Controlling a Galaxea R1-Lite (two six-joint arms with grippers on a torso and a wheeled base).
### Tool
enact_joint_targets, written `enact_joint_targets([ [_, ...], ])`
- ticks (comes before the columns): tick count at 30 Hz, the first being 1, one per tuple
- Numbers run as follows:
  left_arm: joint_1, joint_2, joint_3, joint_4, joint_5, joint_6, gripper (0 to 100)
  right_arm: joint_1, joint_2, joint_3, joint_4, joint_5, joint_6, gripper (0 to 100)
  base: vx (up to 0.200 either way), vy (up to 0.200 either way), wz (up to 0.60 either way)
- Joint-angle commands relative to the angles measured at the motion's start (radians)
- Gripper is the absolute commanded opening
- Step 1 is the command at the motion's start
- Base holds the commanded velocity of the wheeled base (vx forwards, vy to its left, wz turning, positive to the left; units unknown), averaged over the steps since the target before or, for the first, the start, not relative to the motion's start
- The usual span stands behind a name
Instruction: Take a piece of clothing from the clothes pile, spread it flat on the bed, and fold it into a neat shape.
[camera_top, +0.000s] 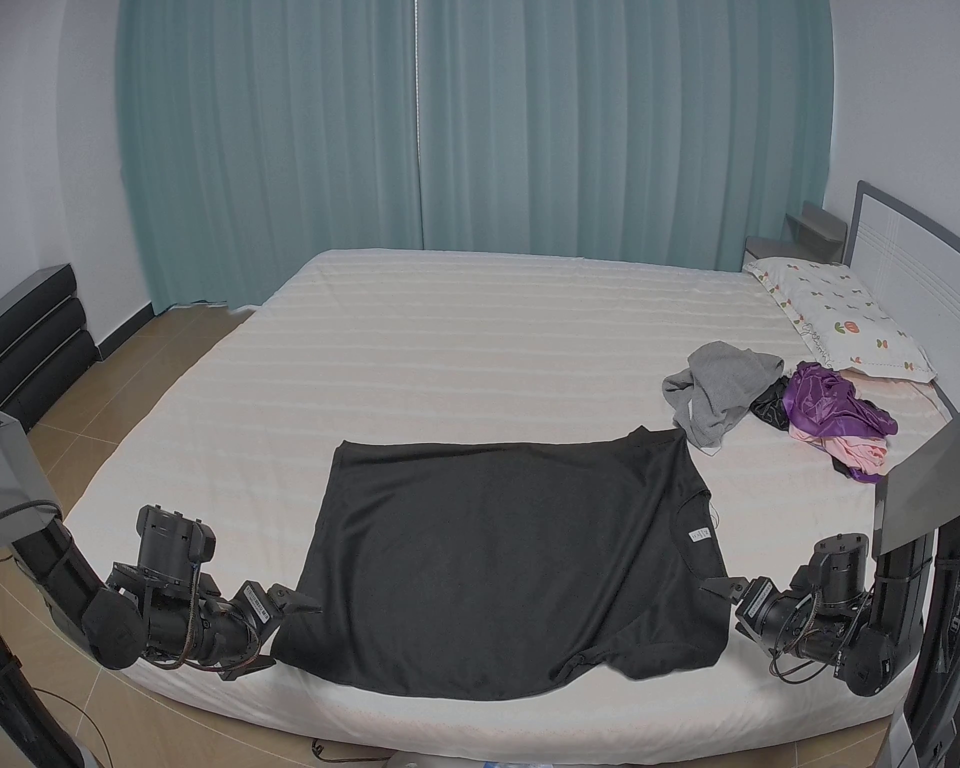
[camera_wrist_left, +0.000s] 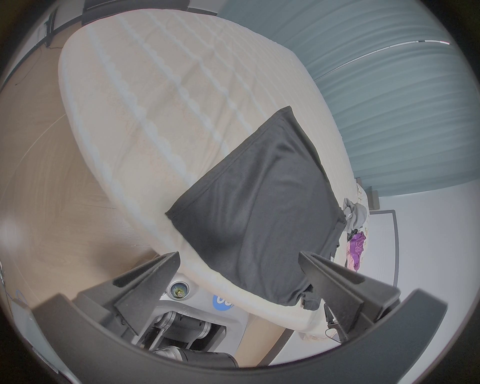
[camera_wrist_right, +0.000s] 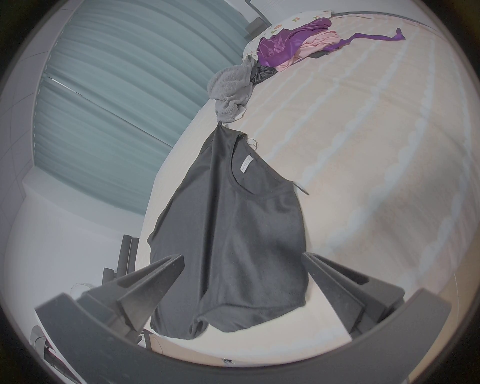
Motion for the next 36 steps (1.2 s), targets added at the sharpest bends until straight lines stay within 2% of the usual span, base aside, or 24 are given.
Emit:
enact_joint_targets([
  [1, 0.0, 0.004, 0.001, -0.001, 0.0, 0.0, 100, 0.002, 0.003, 0.001, -0.013, 0.0, 0.0, 100, -0.2, 0.0, 0.0],
  [16, -0.002, 0.001, 0.001, 0.001, 0.0, -0.01, 100, 0.002, 0.003, 0.0, -0.013, 0.0, 0.001, 100, 0.0, 0.0, 0.0],
  [22, -0.002, -0.001, 0.001, -0.001, 0.0, -0.019, 100, 0.002, 0.003, 0.0, -0.015, 0.0, 0.001, 100, 0.0, -0.2, 0.0],
  [25, 0.0, -0.001, -0.001, -0.001, 0.014, -0.017, 100, 0.002, 0.003, 0.001, -0.013, 0.0, 0.001, 100, 0.0, -0.2, 0.0],
  [36, 0.0, 0.081, -0.002, -0.002, 0.157, -0.008, 100, 0.002, 0.003, 0.001, -0.013, 0.0, 0.001, 100, 0.0, 0.0, 0.0],
])
